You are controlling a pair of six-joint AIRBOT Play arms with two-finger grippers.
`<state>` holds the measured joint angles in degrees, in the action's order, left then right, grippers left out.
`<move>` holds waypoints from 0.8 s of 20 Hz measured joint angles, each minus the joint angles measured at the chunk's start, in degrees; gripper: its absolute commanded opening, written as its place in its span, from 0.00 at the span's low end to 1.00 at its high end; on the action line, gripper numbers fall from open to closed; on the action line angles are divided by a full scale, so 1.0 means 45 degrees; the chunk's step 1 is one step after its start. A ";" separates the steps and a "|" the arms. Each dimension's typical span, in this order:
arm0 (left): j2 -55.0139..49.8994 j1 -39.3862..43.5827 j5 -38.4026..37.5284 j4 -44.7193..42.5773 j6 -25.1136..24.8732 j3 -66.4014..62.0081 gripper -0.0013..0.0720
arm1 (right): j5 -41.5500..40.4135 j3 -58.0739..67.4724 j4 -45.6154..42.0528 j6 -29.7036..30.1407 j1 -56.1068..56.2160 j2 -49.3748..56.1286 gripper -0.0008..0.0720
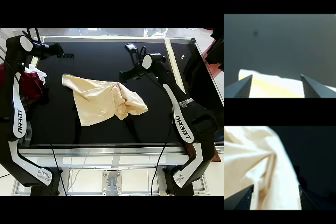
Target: Fold the shirts.
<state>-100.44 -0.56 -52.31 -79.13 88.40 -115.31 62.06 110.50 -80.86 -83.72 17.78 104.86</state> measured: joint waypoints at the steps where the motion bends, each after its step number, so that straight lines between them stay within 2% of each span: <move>1: 0.0228 -0.0010 0.0175 -0.0010 0.0049 0.0000 0.96 | 0.0325 0.0408 -0.0515 -0.0019 -0.0223 0.0058 0.87; 3: 0.0777 -0.0092 -0.0199 -0.0335 0.0146 -0.0005 0.96 | 0.1642 0.0937 -0.1744 -0.0015 -0.0850 -0.0034 0.86; 4: 0.1035 -0.0151 -0.0738 -0.0685 0.0185 0.0000 0.96 | 0.2472 0.0981 -0.2249 0.0083 -0.1263 -0.0194 0.77; 6: 0.1394 -0.0311 -0.2409 -0.1447 0.0175 0.0049 0.96 | 0.3895 0.0607 -0.2550 0.0345 -0.2059 -0.0612 0.77; 8: 0.1719 -0.0505 -0.4177 -0.1792 -0.0029 0.0563 0.96 | 0.4775 -0.0223 -0.1875 0.0680 -0.2633 -0.1088 0.77; 10: 0.2404 -0.0651 -0.5066 -0.1574 -0.0204 0.2142 0.96 | 0.5173 -0.1345 -0.0991 0.1054 -0.2861 -0.1515 0.77; 13: 0.4163 -0.0573 -0.4449 -0.0296 -0.0311 0.6164 0.96 | 0.5314 -0.3104 -0.0063 0.1802 -0.2603 -0.1889 0.76; 16: 0.6955 -0.0019 -0.2293 0.0670 -0.0355 1.1278 0.96 | 0.5319 -0.4435 0.0306 0.2705 -0.1899 -0.2025 0.66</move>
<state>-69.14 -0.64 -62.63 -76.12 86.80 -64.55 86.00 90.54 -79.48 -71.55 9.23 95.74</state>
